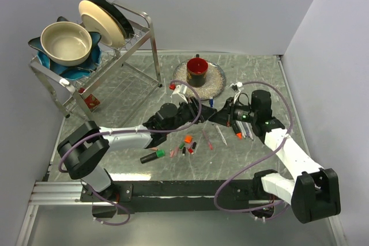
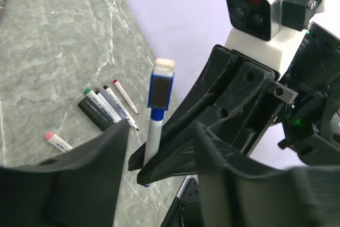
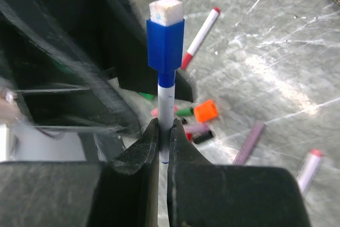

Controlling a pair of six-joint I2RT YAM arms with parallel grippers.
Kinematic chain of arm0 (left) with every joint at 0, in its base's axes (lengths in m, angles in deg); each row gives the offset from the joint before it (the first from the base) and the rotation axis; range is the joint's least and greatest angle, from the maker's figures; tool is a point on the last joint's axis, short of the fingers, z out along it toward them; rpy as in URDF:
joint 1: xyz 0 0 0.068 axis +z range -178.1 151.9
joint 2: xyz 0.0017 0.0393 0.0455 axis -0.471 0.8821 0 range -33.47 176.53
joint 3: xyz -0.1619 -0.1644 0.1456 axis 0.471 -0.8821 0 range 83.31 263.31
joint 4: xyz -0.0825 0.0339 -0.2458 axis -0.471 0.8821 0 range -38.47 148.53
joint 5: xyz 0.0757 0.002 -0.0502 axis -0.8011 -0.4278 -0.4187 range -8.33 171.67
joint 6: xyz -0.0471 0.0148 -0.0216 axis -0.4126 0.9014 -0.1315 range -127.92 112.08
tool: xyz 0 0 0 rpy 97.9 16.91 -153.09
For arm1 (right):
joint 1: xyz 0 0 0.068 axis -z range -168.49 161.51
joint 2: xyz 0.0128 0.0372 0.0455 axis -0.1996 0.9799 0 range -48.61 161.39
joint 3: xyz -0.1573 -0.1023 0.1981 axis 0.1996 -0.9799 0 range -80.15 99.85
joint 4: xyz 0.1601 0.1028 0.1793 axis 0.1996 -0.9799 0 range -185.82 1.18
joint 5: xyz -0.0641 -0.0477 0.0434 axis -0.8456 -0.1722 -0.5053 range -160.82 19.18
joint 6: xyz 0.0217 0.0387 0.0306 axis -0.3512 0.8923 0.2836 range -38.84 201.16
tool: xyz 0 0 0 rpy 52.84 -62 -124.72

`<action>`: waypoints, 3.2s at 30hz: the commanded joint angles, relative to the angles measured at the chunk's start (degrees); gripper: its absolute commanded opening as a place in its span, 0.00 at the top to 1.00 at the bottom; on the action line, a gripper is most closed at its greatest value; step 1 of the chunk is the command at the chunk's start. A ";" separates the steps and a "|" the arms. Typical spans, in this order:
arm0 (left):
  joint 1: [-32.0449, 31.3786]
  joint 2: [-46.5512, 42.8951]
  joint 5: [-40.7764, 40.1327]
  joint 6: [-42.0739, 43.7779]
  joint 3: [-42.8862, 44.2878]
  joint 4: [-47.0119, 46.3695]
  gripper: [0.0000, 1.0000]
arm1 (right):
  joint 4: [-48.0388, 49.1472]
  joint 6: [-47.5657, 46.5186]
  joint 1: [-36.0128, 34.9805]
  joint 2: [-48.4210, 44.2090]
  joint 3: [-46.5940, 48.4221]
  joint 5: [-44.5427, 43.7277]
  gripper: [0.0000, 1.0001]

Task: Open the pen caps

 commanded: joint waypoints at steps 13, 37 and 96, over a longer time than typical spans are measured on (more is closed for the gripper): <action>3.46 -2.35 2.14 1.57 1.92 -0.23 0.48 | -11.14 -14.37 -0.55 4.99 7.25 5.37 1.00; 18.39 -5.07 -1.73 17.12 34.43 21.12 0.99 | -16.24 -20.35 -5.39 4.82 8.39 4.05 1.00; 9.09 0.82 4.34 21.17 7.20 60.95 0.68 | -35.22 -31.51 -1.52 20.46 17.36 -36.03 0.55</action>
